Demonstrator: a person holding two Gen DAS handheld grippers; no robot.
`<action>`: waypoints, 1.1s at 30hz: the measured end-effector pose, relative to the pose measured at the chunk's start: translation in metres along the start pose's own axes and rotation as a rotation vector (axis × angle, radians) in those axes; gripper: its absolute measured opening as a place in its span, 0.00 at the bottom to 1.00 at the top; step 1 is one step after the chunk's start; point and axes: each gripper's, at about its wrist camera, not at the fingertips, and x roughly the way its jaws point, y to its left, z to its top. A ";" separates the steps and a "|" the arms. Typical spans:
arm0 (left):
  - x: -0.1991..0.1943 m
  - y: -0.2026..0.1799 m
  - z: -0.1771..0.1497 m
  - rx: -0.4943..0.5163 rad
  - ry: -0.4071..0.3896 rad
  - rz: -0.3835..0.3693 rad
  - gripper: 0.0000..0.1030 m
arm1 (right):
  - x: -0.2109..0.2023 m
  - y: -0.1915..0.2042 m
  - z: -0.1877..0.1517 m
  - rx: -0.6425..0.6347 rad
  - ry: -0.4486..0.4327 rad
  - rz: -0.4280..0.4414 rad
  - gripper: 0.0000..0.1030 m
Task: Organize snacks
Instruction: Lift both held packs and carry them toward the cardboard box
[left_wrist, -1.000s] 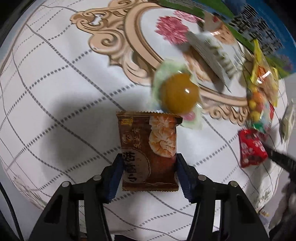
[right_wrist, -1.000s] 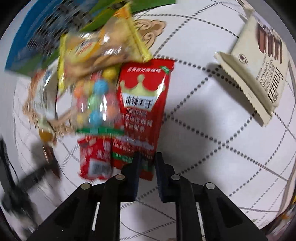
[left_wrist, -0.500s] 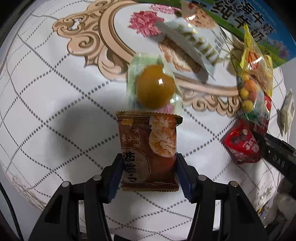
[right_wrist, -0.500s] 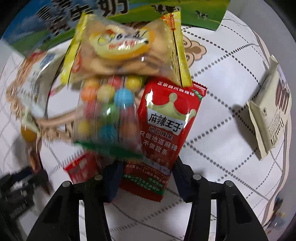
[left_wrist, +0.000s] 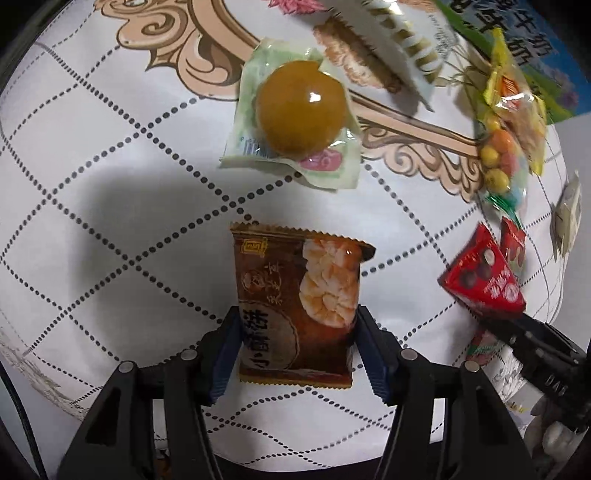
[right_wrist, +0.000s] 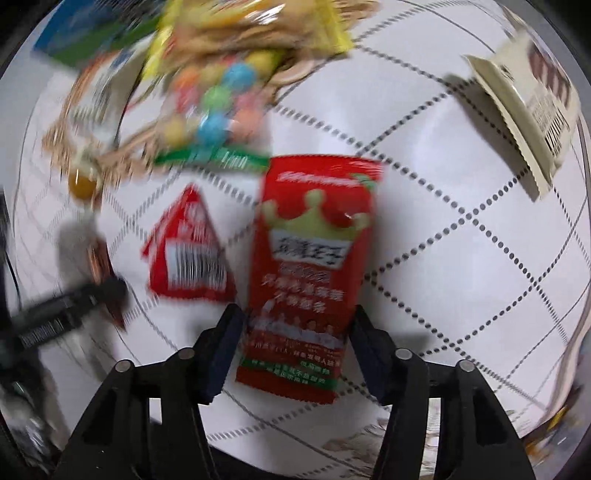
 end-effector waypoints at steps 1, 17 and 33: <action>0.001 0.000 0.001 -0.005 -0.001 0.001 0.56 | 0.000 -0.001 0.002 0.001 -0.014 -0.016 0.61; -0.063 -0.036 0.001 0.104 -0.121 0.000 0.51 | -0.051 0.005 0.010 -0.023 -0.123 0.021 0.44; -0.236 -0.110 0.111 0.207 -0.356 -0.193 0.51 | -0.247 0.041 0.129 -0.114 -0.447 0.179 0.44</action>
